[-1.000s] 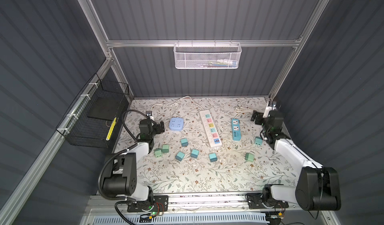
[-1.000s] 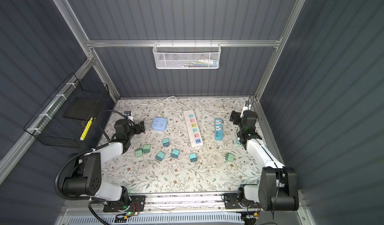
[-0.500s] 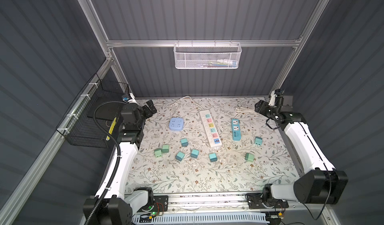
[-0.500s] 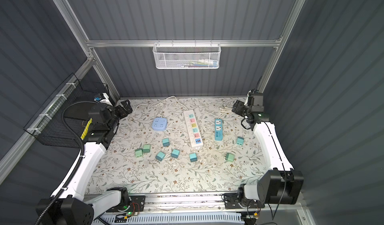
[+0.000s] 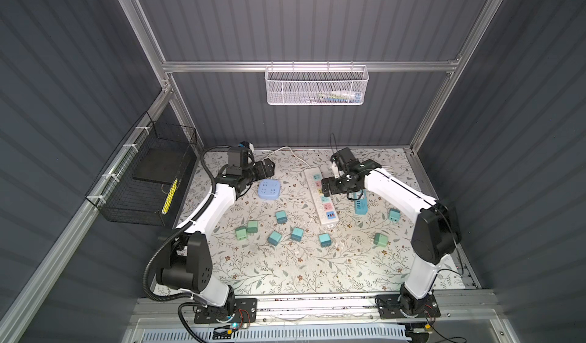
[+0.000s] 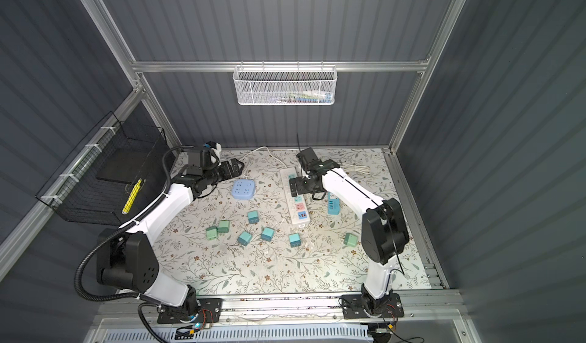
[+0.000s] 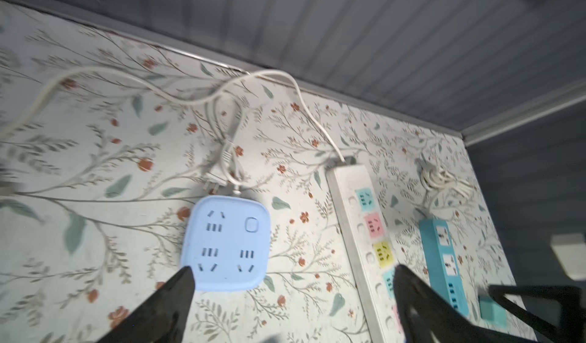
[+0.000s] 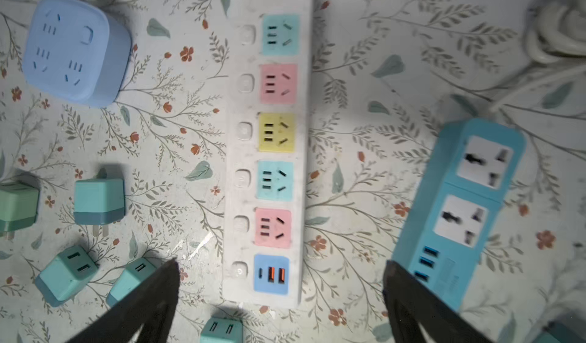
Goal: Insert the plug
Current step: 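Raise both arms and move grippers over the white power strip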
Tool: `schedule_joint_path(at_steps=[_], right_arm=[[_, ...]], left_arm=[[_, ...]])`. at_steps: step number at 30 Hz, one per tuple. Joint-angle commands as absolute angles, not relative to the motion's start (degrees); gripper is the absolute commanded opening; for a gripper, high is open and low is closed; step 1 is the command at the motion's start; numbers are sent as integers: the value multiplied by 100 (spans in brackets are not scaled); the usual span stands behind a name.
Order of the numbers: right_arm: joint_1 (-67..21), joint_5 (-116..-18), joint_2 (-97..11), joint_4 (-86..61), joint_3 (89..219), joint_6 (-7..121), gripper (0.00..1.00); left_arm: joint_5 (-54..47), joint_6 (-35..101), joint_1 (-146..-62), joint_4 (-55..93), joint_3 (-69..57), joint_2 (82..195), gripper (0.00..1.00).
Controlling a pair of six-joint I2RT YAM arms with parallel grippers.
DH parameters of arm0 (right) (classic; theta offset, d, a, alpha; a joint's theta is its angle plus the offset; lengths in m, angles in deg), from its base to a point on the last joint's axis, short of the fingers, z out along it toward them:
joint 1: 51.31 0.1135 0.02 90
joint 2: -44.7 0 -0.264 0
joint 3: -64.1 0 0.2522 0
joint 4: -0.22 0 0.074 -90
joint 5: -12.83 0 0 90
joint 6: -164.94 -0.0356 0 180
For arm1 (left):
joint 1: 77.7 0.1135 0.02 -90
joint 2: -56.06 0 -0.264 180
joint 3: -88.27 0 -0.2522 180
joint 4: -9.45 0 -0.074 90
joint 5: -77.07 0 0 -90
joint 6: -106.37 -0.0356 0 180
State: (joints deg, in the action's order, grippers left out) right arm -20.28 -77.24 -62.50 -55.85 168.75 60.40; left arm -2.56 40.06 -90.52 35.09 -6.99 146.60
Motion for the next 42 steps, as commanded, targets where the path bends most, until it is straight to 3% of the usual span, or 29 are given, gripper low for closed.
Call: schedule_joint_path(at_steps=[1,10,17,28,42], right_arm=[[-1928,-7596,-6669,-5954,17343,6336,99],[-1595,-7689,-7394,-5869,17444,6194,99],[-1549,-8210,-7514,-5815,17331,6172,99],[-1561,-8129,-7654,-5687,17112,6187,99],[-1547,-8047,-7407,-5534,16535,5903,76]], left_arm=[[314,4138,-9051,3491,-529,14842,98],[987,4106,-9114,3397,-702,15092,100],[1070,4168,-9150,3421,-721,15107,100],[1089,4284,-9196,3459,-804,15038,100],[924,4240,-9208,3762,-991,14751,98]])
